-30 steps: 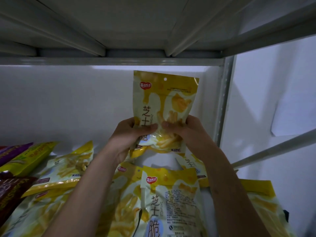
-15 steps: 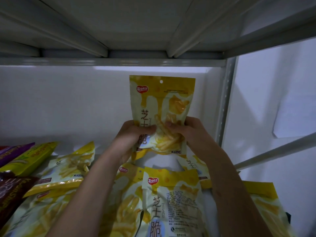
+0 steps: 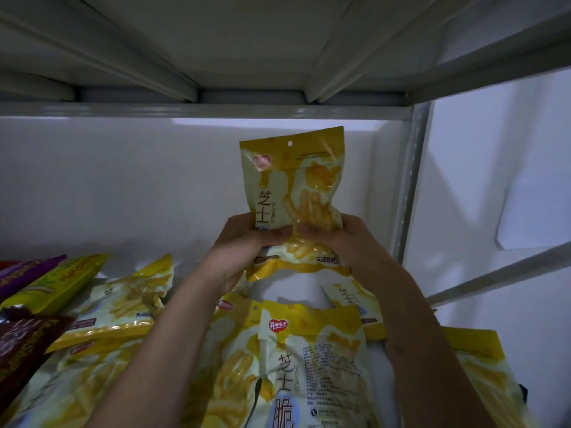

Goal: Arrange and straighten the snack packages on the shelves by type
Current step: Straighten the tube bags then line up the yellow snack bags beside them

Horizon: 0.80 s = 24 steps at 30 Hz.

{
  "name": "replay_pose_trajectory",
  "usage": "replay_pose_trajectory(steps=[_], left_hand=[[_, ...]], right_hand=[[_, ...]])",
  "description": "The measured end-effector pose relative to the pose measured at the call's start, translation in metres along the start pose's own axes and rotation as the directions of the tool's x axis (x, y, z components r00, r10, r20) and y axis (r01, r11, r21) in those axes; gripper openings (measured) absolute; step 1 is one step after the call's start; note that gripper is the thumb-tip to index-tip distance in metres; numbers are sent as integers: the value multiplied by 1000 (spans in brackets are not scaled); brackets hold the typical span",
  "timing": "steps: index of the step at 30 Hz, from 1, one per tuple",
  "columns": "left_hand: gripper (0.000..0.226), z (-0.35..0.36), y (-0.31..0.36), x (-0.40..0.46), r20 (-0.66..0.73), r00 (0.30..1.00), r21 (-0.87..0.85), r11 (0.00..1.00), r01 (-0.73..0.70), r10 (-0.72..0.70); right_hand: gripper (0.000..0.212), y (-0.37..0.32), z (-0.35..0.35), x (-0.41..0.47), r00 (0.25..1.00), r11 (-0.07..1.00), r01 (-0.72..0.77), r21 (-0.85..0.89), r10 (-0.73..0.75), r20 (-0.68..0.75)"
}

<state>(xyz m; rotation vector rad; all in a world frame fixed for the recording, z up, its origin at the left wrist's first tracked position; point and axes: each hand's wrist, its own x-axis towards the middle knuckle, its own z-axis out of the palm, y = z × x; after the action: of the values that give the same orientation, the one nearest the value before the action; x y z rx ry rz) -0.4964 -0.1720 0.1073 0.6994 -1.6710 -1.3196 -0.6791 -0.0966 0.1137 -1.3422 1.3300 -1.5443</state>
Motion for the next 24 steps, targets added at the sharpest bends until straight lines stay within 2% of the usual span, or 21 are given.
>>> replay_pose_trajectory(steps=[2, 5, 8, 13, 17, 24], left_hand=[[30, 0, -1, 2, -17, 1000, 62, 998, -12, 13], [39, -2, 0, 1, 43, 999, 88, 996, -9, 5], [34, -3, 2, -3, 67, 998, 113, 994, -1, -7], [21, -4, -2, 1, -24, 999, 147, 989, -19, 23], [16, -3, -4, 1, -31, 998, 103, 993, -48, 51], [46, -1, -1, -1, 36, 998, -40, 998, -57, 58]], right_hand=[[34, 2, 0, 1, 999, 1000, -7, -28, 6, -32], [24, 5, -3, 2, 998, 998, 27, -54, -31, -59], [16, 7, -6, 2, 997, 997, 40, -73, -44, -62], [30, 10, 0, 6, 993, 996, 56, -68, -63, -102], [36, 6, -2, 3, 1000, 996, 20, -92, -21, -9], [40, 8, -2, 4, 998, 999, 40, -32, -41, -50]])
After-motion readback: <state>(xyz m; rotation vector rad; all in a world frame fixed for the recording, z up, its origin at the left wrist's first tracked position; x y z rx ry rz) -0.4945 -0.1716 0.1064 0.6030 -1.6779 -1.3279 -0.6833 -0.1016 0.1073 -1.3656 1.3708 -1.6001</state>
